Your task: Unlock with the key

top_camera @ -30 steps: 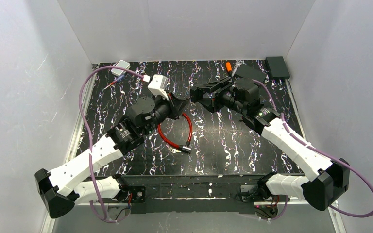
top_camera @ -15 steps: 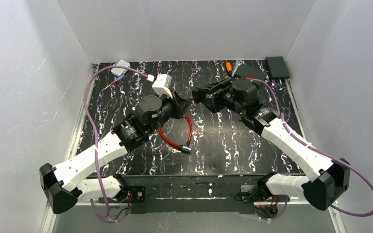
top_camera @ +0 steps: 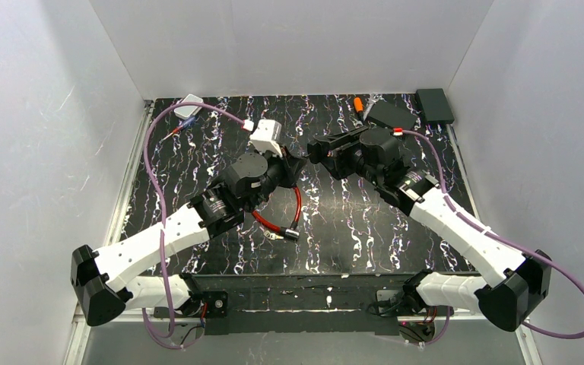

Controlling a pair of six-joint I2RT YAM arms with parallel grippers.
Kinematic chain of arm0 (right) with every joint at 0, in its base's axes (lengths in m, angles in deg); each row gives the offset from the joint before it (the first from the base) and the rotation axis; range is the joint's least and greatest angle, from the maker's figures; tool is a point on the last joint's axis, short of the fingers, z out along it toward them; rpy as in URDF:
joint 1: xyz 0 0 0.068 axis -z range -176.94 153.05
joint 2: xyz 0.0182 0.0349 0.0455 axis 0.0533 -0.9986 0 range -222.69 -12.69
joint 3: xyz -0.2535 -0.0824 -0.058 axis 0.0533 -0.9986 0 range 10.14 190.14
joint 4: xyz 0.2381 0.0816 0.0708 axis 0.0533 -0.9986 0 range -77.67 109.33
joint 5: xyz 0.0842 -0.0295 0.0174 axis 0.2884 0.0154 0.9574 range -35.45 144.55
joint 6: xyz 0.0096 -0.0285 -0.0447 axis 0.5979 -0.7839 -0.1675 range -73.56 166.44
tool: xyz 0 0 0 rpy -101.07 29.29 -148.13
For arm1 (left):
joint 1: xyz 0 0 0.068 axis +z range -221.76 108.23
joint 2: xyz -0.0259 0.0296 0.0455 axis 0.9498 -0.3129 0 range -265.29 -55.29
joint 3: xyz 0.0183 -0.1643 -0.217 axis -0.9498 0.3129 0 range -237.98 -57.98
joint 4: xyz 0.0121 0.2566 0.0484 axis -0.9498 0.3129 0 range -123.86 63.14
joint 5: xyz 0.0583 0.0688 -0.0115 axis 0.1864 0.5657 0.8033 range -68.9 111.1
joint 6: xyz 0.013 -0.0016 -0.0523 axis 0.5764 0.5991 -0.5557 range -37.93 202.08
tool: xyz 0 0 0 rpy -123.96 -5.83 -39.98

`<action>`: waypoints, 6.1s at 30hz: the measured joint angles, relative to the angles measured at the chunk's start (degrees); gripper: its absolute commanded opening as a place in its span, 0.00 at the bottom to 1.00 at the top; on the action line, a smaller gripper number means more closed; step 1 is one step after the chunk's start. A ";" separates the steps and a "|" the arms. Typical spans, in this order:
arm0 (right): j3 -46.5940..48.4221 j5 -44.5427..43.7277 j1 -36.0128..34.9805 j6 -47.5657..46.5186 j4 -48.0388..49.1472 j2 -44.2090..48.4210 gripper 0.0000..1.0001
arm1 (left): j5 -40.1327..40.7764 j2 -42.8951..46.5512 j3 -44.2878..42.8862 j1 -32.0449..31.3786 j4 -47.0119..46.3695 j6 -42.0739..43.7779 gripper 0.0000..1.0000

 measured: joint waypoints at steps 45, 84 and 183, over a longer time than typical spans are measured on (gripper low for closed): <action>0.57 -16.72 -5.53 5.55 -7.41 1.66 0.01 | -7.48 -7.13 1.14 2.89 -10.14 -6.62 0.00; -1.64 -21.27 -7.15 8.50 -10.36 0.87 0.01 | -23.34 -10.21 1.84 8.35 -9.81 -5.18 0.00; -5.25 -16.41 -13.51 -3.32 -14.67 15.19 0.01 | -22.38 0.57 14.08 1.46 -24.37 -3.04 0.71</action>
